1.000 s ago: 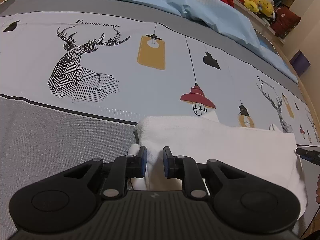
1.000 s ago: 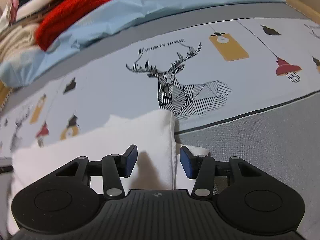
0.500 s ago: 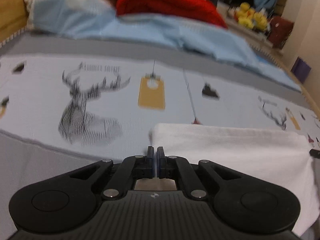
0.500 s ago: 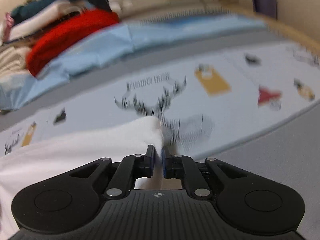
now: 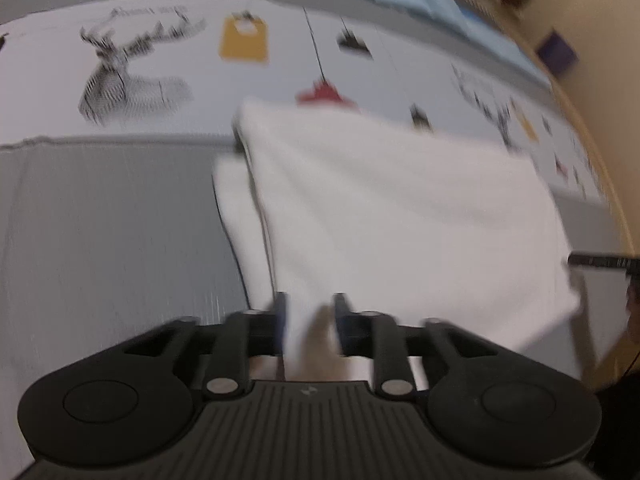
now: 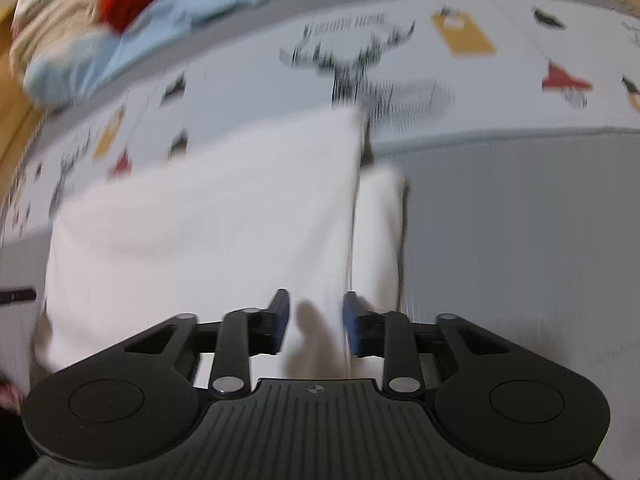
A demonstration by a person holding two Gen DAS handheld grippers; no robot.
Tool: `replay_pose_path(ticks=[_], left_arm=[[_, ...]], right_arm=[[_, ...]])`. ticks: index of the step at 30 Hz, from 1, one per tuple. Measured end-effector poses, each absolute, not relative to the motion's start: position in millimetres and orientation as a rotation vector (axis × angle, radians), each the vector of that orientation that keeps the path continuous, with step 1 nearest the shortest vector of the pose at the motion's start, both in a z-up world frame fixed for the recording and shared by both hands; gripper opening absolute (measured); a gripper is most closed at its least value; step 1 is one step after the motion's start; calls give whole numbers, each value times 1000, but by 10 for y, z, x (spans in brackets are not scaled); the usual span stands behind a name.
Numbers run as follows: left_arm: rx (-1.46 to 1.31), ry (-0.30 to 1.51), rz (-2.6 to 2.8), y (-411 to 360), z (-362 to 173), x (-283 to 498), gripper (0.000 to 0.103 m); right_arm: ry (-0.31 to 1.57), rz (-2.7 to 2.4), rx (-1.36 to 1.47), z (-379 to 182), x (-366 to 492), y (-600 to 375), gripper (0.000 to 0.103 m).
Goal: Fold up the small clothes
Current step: 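Fold the shirt edge over with the right tool while the left tool pinches it too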
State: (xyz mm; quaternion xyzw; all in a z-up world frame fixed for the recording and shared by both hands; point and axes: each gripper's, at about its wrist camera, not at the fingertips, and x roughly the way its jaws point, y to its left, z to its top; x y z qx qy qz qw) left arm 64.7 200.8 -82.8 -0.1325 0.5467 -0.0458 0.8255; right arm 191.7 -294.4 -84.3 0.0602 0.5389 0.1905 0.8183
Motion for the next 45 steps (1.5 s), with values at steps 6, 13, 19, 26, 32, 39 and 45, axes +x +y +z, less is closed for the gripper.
replay_pose_path(ticks=[6, 13, 19, 26, 32, 39, 45], left_arm=[[-212, 1256, -97, 1829, -1029, 283, 37], [-191, 1232, -59, 1771, -1016, 129, 5], [-231, 1162, -20, 1817, -836, 4, 3], [-202, 1266, 12, 1866, -970, -41, 6], [-226, 1125, 62, 1931, -702, -17, 12], [-108, 1213, -46, 1617, -921, 95, 12], [-64, 1274, -10, 1611, -1058, 109, 10]], right_arm=[[1227, 481, 4, -940, 1488, -3001, 42], [1221, 495, -150, -998, 1220, -2941, 10], [1067, 539, -127, -713, 1070, -3027, 4], [1201, 292, -193, -878, 1156, -3435, 0], [994, 337, -52, -528, 1137, -3513, 3], [970, 520, -176, -586, 1153, -2914, 15], [1136, 463, -428, -995, 1134, -2697, 16]])
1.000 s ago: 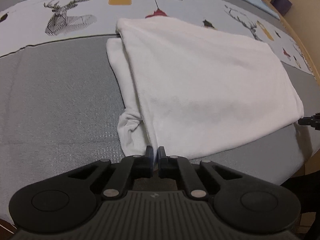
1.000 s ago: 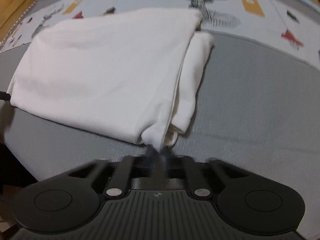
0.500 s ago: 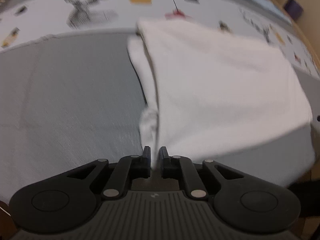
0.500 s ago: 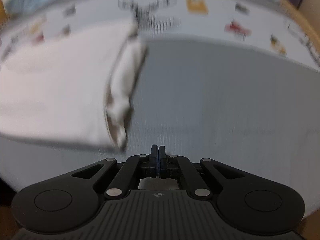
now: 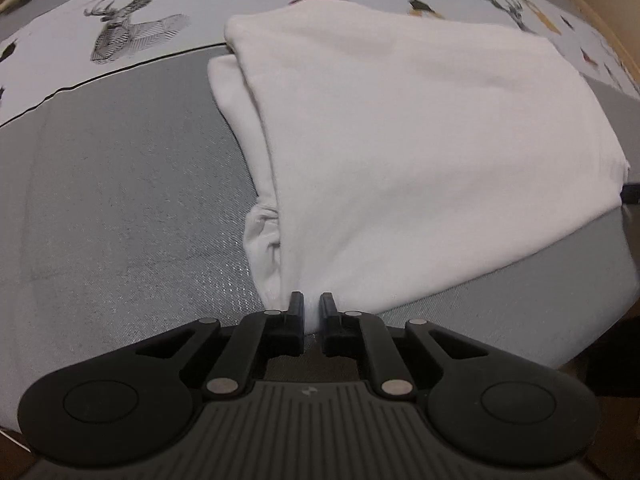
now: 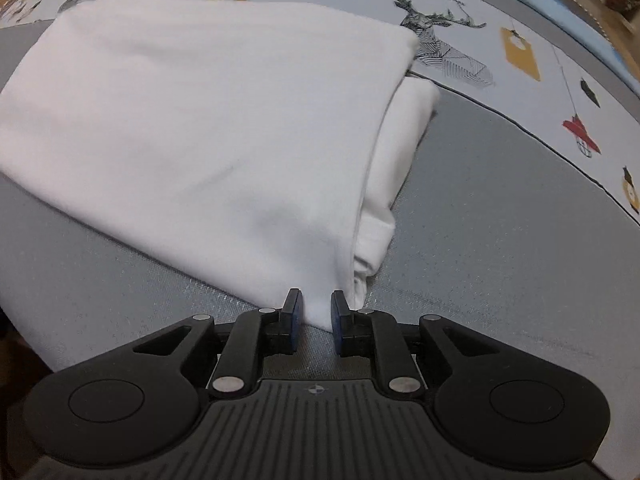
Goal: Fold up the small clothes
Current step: 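Fold the shirt edge over with the right tool while the left tool pinches it too, then open both tools and release the folded shirt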
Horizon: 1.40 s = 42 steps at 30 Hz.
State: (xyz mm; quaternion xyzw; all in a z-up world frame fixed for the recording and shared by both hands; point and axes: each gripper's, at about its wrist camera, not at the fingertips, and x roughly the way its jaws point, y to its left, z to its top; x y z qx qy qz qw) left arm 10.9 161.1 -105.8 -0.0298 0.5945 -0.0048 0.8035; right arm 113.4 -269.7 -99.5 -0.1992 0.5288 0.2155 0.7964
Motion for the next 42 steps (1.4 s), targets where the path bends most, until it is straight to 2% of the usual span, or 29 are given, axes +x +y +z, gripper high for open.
replay_pose_path(ticks=[7, 11, 12, 15, 18, 21, 23, 26, 27, 30, 39, 41, 42], left_arm=[[-136, 1143, 35, 1713, -863, 115, 13], [-119, 1224, 59, 1690, -1017, 233, 15], [-84, 1268, 68, 1661, -1097, 243, 17], [-56, 1240, 66, 1621, -1042, 199, 20], [-70, 1140, 101, 1674, -828, 150, 25], [-63, 1045, 113, 1704, -560, 93, 28], [-74, 971, 93, 1776, -293, 43, 29], [-41, 850, 61, 1839, 141, -117, 42], [-22, 810, 44, 1872, 284, -200, 46], [-3, 724, 9, 1913, 537, -415, 47], [-185, 602, 124, 2150, 595, -756, 49], [-217, 577, 121, 2193, 631, -797, 49], [-232, 572, 119, 2244, 642, -817, 49]], right_arm=[[1056, 455, -264, -755, 1191, -2890, 19], [1100, 377, -293, -885, 1284, -2910, 26], [1126, 361, -319, -943, 1293, -2903, 31], [1121, 349, -369, -950, 1261, -2849, 33], [1055, 340, -331, -775, 1236, -2840, 35], [952, 286, -292, -553, 1182, -2834, 45], [872, 253, -247, -387, 1131, -2817, 47], [757, 235, -135, -166, 1083, -2752, 52], [722, 232, -102, -107, 1054, -2728, 56], [646, 231, -34, 56, 921, -2588, 68], [620, 389, -87, -9, 571, -1586, 67], [640, 443, -114, -74, 496, -1335, 62], [652, 479, -124, -98, 452, -1202, 52]])
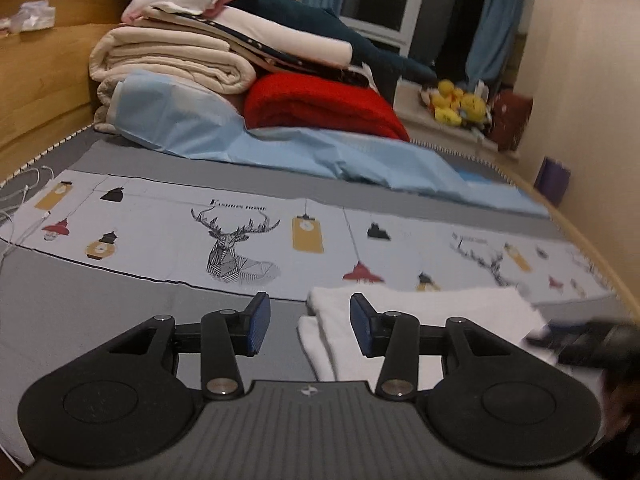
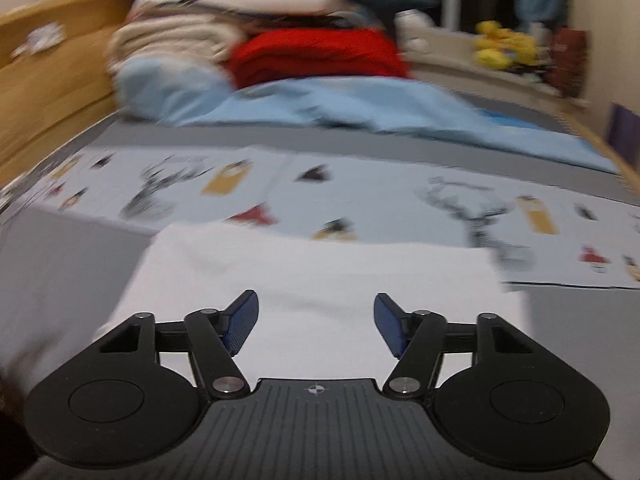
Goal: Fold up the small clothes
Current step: 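Open both tools and release the folded shirt, then grasp the shirt corner with the right tool while the left tool grasps the shirt edge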
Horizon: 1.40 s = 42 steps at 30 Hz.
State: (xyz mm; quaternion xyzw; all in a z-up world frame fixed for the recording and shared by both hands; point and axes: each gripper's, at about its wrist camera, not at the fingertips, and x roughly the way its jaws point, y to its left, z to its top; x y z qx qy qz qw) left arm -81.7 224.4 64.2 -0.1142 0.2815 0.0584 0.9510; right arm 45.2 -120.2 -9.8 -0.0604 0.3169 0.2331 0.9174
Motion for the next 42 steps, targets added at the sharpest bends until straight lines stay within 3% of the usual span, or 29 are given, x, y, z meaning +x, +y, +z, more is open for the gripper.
replay_pose_path(ticks=[1, 2, 3, 9, 18, 27, 29, 31, 35, 36, 40, 42], left_arm=[[-251, 573, 118, 2277, 646, -827, 49], [-270, 580, 120, 2316, 646, -830, 49], [-282, 586, 124, 2343, 642, -826, 49], [-281, 628, 133, 2398, 607, -781, 49], [-263, 720, 149, 2404, 484, -631, 49], [-252, 762, 140, 2373, 430, -569, 49], [-256, 779, 135, 2386, 403, -540, 49], [-266, 799, 125, 2397, 372, -505, 49], [-321, 887, 91, 2443, 228, -351, 49], [-350, 917, 68, 2468, 166, -287, 51], [-545, 978, -3, 2560, -128, -9, 77], [-706, 1000, -15, 2612, -378, 155, 82]], right_arm=[[665, 520, -136, -136, 416, -1068, 44], [677, 556, -148, -161, 374, -943, 28], [689, 601, -164, -198, 332, -809, 21], [663, 803, -322, -388, -37, -133, 22], [668, 927, -518, -705, -314, 461, 42], [689, 967, -709, -1060, -391, 758, 42], [684, 969, -710, -1070, -380, 772, 34], [697, 969, -690, -1060, -339, 772, 9], [660, 983, -567, -812, -294, 631, 5], [642, 980, -532, -716, -275, 583, 4], [608, 972, -375, -369, -155, 302, 4], [594, 980, -351, -283, -146, 188, 4]])
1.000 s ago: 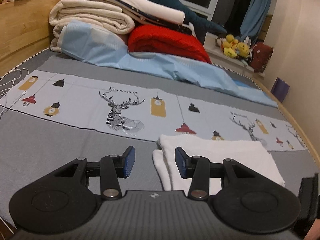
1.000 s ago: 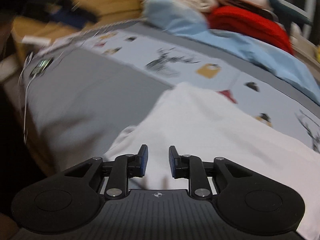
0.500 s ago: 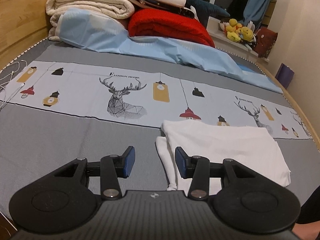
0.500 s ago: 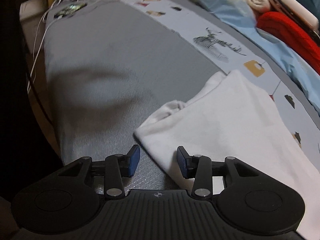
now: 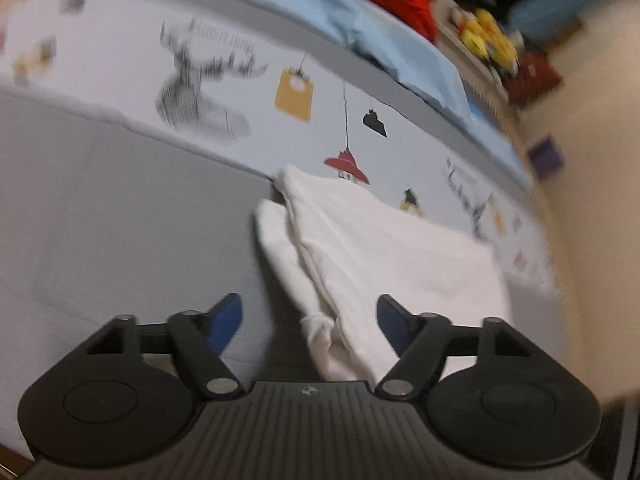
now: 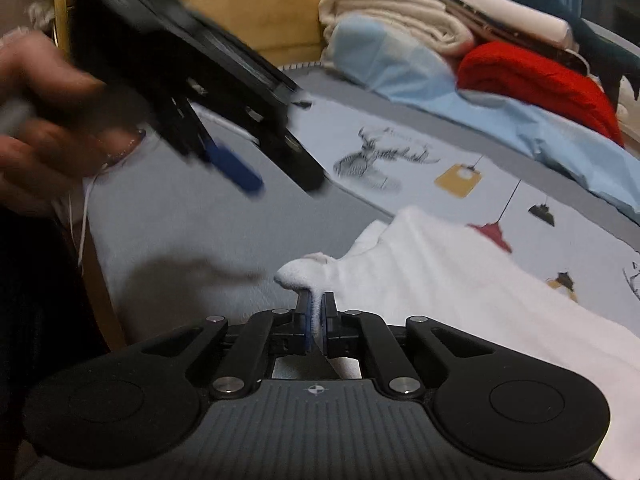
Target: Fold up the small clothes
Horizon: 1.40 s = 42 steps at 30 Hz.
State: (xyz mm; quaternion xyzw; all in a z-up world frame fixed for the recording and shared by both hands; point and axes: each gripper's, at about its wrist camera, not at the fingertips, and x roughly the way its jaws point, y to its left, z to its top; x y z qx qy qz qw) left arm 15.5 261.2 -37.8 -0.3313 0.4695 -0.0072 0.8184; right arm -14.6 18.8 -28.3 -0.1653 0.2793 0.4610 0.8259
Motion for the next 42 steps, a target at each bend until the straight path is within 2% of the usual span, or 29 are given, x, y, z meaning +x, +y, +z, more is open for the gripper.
replay_pose_path(ticks=[3, 9, 11, 13, 15, 19, 25, 31, 38, 42], left_arm=[[-793, 1180, -19, 2569, -759, 450, 82], [-844, 1240, -75, 2445, -1008, 791, 81], [-819, 1240, -85, 2412, -1045, 857, 69], [-759, 1241, -61, 2393, -1044, 886, 26], [-721, 1219, -62, 2409, -985, 873, 13], [-645, 1090, -60, 2511, -541, 708, 11], [-644, 907, -14, 2680, 23, 364, 11], [-527, 942, -19, 2230, 145, 537, 11], [-487, 881, -149, 1511, 305, 756, 11], [-485, 785, -310, 998, 477, 803, 22]], right_arm=[[593, 983, -316, -229, -171, 51, 4], [599, 1004, -297, -182, -189, -72, 4], [604, 1009, -297, -183, -189, -70, 4], [608, 1014, -296, -177, -188, -44, 4], [610, 1025, -299, -183, -195, 3, 3], [655, 1093, -194, -149, -201, 77, 3], [678, 1150, 229, 166, -2, -133, 3], [727, 1046, 313, 130, 57, -417, 3], [704, 865, 426, 156, 39, -1136, 3], [631, 598, 502, 175, -22, -1761, 2]])
